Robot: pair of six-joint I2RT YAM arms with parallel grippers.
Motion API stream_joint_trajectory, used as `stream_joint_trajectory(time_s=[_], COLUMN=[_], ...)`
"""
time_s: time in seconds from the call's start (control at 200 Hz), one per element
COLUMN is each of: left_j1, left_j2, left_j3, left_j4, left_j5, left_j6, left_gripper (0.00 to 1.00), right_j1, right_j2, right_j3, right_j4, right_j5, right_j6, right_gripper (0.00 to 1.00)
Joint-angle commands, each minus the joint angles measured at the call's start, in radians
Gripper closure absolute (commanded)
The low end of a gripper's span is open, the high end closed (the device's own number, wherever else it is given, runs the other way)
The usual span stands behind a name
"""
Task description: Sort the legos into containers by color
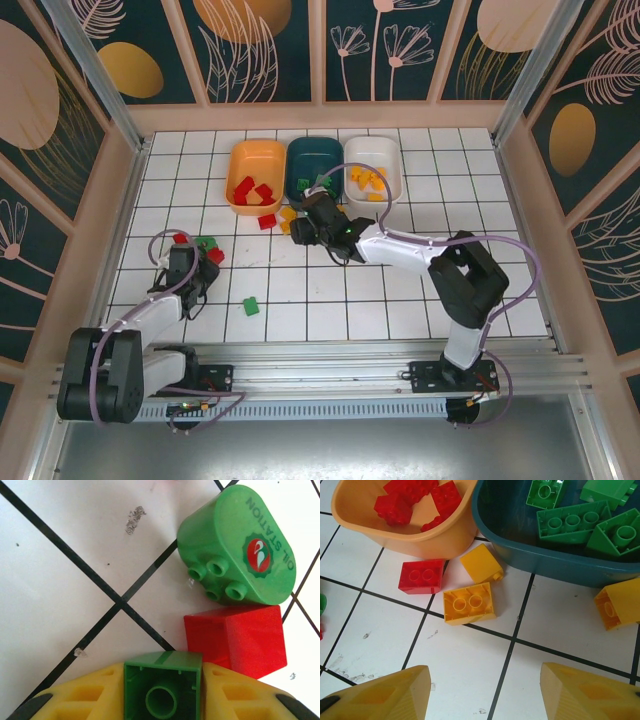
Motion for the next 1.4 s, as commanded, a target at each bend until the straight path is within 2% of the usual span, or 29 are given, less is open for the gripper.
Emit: stream_joint_trajectory(time_s=[0.0, 0.28, 0.475, 0.621, 0.896, 1.111, 1.396], left_j1=[0.003, 0.003, 0.003, 0.002, -0.015, -0.142, -0.248], left_j2=[-0.003, -0.085, -0.125, -0.175, -0.201, -0.029, 0.384], left_j3=[-0.003, 0.001, 0.005, 0.03, 0.115, 0.276, 0.659], left_j4=[-0.005, -0.064, -0.085, -0.109, -0.132, -0.056, 0.044], left_j5=[0.034, 0.048, 0.103, 0.165, 0.231, 0.209, 0.264], left_j6=[0.026, 0.029, 0.02, 0.007, -0.007, -0.011, 0.035], left_gripper=[0.66, 0.69, 0.71, 0.75, 0.75, 0.75, 0.76], right_j1=[-0.009, -0.015, -0.028, -0.074, -0.163, -0.247, -0.304], right_j2=[-0.046, -0.053, -0.064, -0.088, -0.161, -0.19, -0.236], right_j3=[-0.015, -0.016, -0.023, -0.049, -0.103, -0.153, -0.226], right_j4=[0.014, 0.018, 0.014, 0.011, 0.017, 0.024, 0.034], right_j5=[0.027, 0.03, 0.035, 0.023, 0.012, -0.024, -0.054], right_j6=[0.004, 0.004, 0.007, 0.022, 0.034, 0.049, 0.06], right_gripper=[0.39, 0.39, 0.39, 0.39, 0.39, 0.4, 0.4])
